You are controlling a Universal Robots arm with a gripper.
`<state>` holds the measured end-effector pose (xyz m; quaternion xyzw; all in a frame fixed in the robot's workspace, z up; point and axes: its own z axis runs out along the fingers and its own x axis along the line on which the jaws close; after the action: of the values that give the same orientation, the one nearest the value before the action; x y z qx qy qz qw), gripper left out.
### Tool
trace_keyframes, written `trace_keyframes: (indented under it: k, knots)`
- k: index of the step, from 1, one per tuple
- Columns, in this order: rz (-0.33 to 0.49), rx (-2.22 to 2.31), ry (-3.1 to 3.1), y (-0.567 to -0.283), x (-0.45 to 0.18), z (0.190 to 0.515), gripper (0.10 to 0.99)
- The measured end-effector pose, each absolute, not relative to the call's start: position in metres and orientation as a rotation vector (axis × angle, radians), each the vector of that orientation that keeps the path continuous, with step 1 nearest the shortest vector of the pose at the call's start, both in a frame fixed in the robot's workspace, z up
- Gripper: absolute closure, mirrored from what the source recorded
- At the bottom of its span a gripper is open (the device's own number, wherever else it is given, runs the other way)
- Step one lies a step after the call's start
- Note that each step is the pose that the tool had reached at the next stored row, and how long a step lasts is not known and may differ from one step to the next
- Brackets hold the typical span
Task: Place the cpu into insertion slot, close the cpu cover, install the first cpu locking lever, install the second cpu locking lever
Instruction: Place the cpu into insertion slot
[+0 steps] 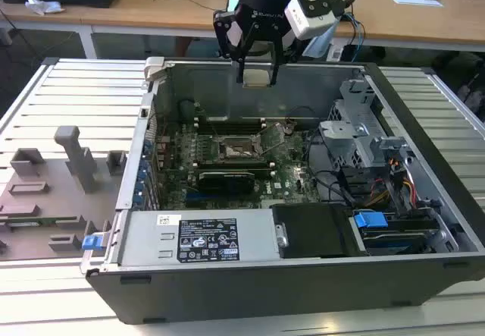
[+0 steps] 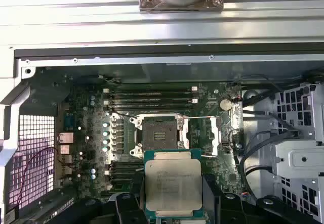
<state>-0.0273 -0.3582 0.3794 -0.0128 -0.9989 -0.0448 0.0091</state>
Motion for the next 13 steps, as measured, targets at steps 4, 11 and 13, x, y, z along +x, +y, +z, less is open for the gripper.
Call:
trace_keyframes:
  k: [4,11,13]
  knots:
    - [-0.140,-0.040,-3.120,-0.3582,-0.0273,0.3770,0.545]
    - [-0.140,-0.040,-3.120,-0.3582,-0.0272,0.3725,0.545]
    - [-0.140,-0.040,-3.120,-0.3582,-0.0273,0.3712,0.545]
